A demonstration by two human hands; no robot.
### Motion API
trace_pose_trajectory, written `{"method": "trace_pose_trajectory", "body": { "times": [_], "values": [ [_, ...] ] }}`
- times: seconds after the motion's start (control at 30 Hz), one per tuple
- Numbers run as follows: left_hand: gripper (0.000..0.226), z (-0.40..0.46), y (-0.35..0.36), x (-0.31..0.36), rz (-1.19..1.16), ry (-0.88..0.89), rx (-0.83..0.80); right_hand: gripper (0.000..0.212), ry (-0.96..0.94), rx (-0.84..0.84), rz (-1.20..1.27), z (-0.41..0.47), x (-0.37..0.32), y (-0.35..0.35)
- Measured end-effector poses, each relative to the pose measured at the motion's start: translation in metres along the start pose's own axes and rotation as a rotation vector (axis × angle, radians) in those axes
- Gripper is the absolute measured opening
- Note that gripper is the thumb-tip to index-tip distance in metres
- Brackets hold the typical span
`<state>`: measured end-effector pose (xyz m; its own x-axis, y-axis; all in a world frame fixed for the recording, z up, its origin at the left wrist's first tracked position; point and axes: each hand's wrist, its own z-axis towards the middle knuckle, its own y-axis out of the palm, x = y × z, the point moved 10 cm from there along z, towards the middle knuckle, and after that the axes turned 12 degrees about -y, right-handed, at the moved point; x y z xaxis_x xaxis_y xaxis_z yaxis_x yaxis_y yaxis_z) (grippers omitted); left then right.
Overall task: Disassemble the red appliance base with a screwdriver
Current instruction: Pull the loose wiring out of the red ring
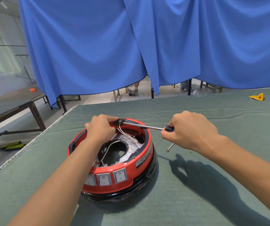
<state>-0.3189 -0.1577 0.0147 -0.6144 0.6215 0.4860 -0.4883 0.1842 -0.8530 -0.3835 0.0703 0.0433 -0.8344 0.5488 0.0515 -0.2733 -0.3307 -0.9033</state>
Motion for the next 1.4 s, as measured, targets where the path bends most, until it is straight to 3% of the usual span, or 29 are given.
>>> {"method": "trace_pose_trajectory", "body": {
  "times": [0.27,0.63,1.4],
  "values": [
    [0.055,0.003,0.002,-0.002,0.001,0.007,0.002,0.047,0.018,-0.005,0.048,-0.008,-0.024,0.000],
    [0.056,0.006,0.002,-0.005,-0.002,0.000,0.029,0.042,0.118,0.000,-0.016,-0.022,-0.018,-0.005],
    [0.049,0.002,0.002,-0.001,-0.017,0.007,0.015,0.037,0.074,-0.040,-0.073,-0.012,-0.028,-0.005]
  ]
}}
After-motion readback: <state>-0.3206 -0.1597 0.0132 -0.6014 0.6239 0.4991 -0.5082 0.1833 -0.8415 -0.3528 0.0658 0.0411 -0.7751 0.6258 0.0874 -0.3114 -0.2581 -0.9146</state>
